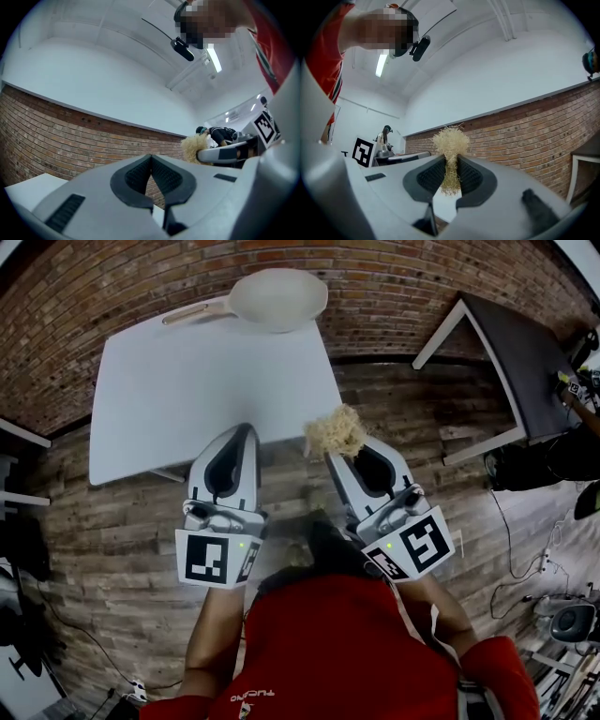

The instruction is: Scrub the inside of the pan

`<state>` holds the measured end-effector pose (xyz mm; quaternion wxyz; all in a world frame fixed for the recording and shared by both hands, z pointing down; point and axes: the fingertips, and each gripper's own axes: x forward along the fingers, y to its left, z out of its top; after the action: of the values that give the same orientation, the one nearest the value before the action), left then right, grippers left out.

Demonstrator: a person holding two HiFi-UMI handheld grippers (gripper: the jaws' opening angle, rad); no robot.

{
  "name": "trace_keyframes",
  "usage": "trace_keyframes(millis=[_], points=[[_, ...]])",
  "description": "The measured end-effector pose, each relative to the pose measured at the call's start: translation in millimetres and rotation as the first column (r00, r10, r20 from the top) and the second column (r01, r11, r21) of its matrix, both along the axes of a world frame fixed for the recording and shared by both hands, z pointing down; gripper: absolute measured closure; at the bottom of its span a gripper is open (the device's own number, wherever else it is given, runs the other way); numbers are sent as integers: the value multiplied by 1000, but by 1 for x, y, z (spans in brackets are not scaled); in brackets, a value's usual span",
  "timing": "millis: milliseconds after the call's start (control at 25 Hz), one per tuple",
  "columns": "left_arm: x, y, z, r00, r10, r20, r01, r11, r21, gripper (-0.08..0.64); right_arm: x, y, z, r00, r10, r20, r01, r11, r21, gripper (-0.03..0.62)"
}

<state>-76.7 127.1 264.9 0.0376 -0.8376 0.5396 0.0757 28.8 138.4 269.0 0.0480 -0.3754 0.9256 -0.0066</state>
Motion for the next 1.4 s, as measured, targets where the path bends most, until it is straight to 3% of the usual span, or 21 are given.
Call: trace_keyframes(millis=[440, 840, 1160, 1400], points=[[-2, -114, 10, 999, -40, 21, 41, 999, -20, 546, 4, -119, 14, 1000, -19, 15, 20, 1000, -11, 517], [0, -225, 8, 994, -110, 29, 111, 993, -35, 546, 8, -230, 10, 996, -90, 26, 90, 996, -17, 517], [-4, -281, 6, 991, -135, 16, 135, 990, -48, 546, -5, -287, 8, 993, -119, 12, 119, 992, -29, 517], [-16, -314, 14, 994, -106, 12, 106, 993, -58, 546, -29, -315, 14, 994, -105, -11, 104, 994, -40, 517]])
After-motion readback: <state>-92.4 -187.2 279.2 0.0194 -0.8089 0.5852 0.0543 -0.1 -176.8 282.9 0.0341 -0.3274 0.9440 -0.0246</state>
